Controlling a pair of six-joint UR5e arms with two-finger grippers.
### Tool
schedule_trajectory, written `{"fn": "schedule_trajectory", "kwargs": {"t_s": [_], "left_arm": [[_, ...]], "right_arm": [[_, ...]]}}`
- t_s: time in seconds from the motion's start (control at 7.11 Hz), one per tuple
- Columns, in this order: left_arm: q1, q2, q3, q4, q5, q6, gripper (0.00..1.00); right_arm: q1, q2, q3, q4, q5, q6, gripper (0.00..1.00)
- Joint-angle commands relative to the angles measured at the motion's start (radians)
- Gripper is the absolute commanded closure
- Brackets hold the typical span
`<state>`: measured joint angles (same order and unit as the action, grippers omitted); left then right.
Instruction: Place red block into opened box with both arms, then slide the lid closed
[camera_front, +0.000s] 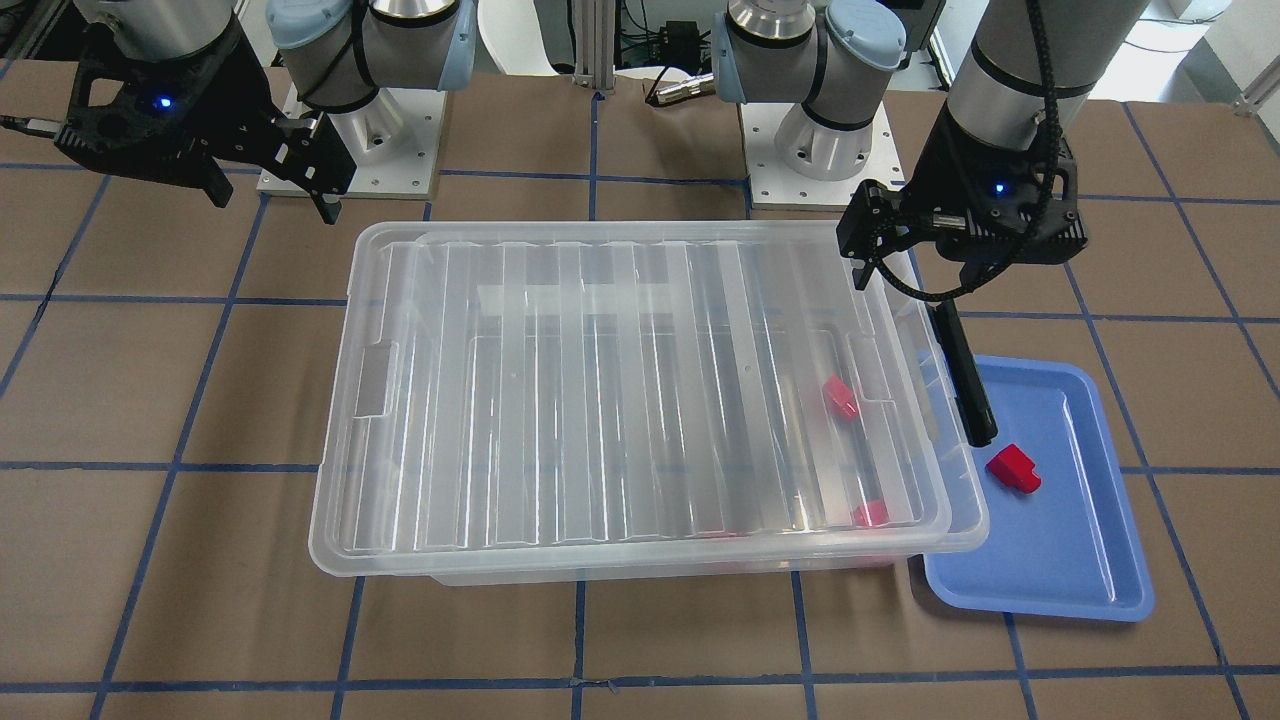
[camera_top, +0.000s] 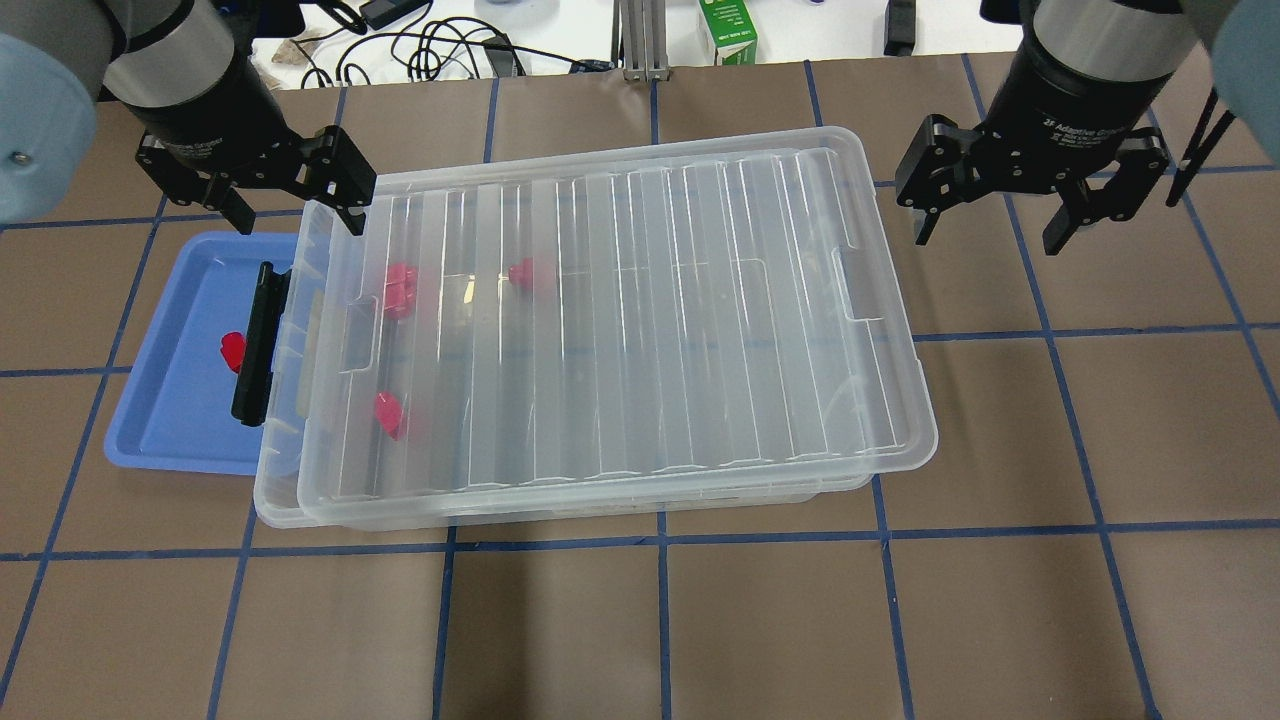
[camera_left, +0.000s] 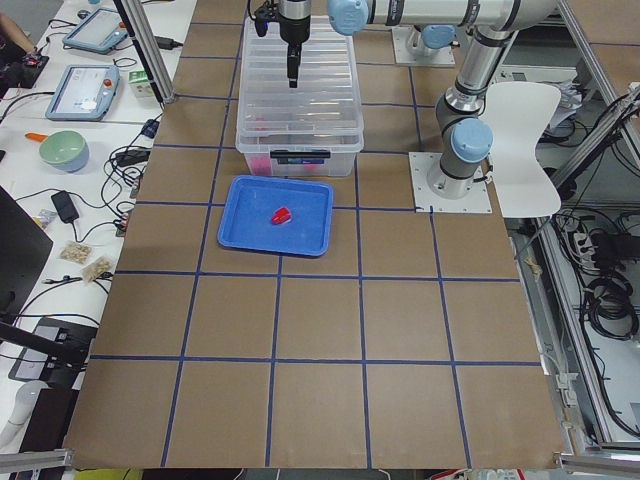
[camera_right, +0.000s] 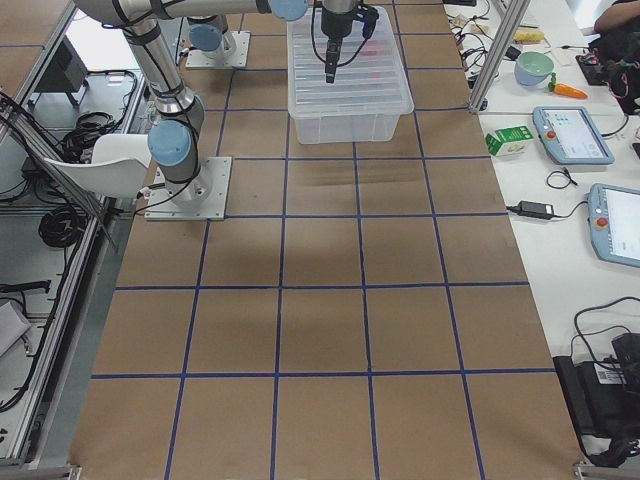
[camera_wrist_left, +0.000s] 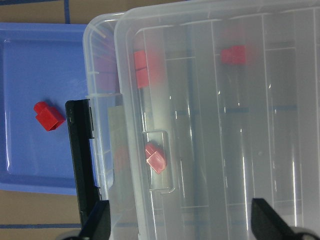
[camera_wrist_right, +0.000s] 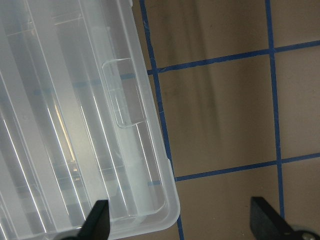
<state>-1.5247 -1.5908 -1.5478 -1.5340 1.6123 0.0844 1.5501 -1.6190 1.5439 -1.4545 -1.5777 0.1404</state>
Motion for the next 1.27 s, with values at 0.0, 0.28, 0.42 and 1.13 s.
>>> {"fn": "schedule_trajectory", "kwargs": {"t_s": [0.0,0.28,0.42,1.13], "left_arm": [[0.000,0.000,0.000,0.000,-0.002,0.000,0.00],[0.001,0.000,0.000,0.000,-0.002,0.002,0.00],[0.000,0.002,0.000,0.000,-0.002,0.000,0.00],[0.012,0.009,0.011,-0.003,-0.002,0.053,0.00]], "right_arm": [[0.001,-0.001,0.004,0.000,-0.001,0.001,0.00],[0.002,-0.010,0.007,0.000,-0.002,-0.001,0.00],[0.002,-0.009,0.010,0.000,-0.002,-0.001,0.00],[0.002,0.158,0.012,-0.109,0.004,-0.004,0.00]]}}
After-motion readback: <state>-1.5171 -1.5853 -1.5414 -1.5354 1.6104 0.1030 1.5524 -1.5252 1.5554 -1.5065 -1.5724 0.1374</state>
